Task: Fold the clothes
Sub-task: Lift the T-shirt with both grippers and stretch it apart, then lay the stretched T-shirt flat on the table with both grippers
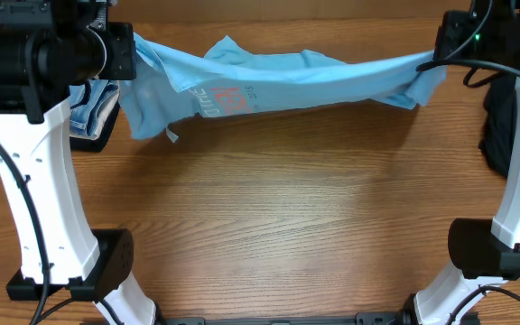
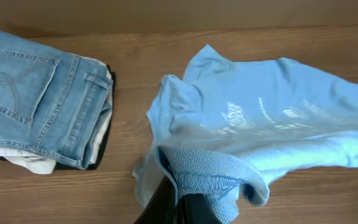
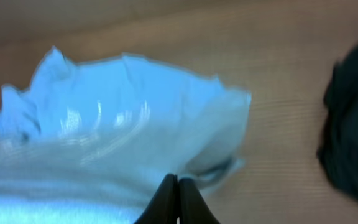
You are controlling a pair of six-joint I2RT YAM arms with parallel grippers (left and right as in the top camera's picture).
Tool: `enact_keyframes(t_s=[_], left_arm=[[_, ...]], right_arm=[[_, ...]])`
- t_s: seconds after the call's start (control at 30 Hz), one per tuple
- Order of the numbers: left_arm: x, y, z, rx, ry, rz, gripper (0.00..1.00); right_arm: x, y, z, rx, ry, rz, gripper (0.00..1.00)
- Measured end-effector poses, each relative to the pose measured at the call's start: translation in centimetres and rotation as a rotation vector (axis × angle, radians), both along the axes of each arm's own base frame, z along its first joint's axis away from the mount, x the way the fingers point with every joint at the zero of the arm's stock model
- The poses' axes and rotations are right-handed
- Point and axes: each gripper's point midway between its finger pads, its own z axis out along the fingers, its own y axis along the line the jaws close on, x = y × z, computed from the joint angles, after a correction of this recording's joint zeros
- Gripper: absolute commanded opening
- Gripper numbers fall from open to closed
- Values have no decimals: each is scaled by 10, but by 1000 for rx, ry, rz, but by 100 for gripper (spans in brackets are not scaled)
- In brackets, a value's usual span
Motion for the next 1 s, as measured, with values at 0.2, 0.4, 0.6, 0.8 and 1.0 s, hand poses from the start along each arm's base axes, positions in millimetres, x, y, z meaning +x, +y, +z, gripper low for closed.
enact_keyframes(t_s=[0.2, 0.4, 0.6, 0.8, 1.0], left_arm=[[-56, 2, 5, -36, 29, 46, 4], [-93, 7, -41, -36, 198, 102, 4], [-116, 9, -108, -30, 437, 145, 4], [-134, 9, -155, -26, 585, 170, 4], [-135, 9, -179, -26, 627, 173, 4]], right_arm=[[-12, -4, -1, 21, 28, -38, 4], [-80, -3, 13, 32, 25, -83, 4], [-148, -3, -32, 40, 159, -143, 4], [-169, -4, -116, 56, 392, -219, 4], [-179, -3, -166, 69, 493, -272, 4]])
